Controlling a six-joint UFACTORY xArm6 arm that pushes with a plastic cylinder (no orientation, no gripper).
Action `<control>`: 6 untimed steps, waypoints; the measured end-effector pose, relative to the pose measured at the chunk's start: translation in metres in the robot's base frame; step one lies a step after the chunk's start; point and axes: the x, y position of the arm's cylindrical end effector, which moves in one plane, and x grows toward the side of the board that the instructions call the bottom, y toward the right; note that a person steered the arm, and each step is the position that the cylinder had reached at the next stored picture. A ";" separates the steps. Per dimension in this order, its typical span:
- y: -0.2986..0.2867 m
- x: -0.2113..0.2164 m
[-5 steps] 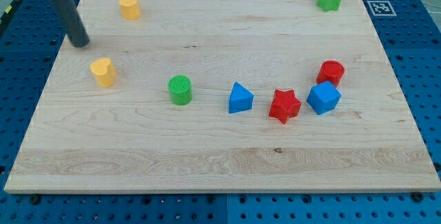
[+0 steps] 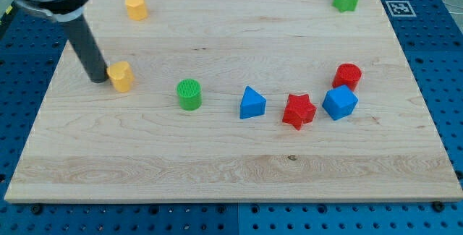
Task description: Drag the yellow heart closely to the green circle
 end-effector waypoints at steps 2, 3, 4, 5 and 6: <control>0.008 0.014; 0.010 0.018; 0.033 0.012; 0.035 -0.005; 0.038 -0.007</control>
